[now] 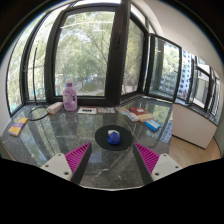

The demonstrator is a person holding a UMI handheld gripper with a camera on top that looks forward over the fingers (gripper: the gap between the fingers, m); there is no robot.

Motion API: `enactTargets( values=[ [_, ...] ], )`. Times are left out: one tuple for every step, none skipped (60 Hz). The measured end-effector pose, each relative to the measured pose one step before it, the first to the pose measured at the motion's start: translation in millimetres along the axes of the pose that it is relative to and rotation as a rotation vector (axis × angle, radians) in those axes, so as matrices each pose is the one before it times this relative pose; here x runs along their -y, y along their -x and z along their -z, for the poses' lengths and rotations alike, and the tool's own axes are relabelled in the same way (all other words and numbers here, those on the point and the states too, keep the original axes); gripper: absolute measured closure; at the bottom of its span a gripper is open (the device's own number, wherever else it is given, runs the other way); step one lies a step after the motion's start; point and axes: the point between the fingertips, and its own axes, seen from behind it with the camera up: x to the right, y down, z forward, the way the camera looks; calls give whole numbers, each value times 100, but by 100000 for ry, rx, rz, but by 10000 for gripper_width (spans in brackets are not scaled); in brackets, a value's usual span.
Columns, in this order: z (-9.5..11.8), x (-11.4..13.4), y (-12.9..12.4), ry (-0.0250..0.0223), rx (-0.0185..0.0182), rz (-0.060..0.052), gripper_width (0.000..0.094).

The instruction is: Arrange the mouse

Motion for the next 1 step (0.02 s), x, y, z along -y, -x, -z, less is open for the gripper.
enactTargets(
  values=[
    [44, -16, -19, -38, 25, -79, 85]
  ],
)
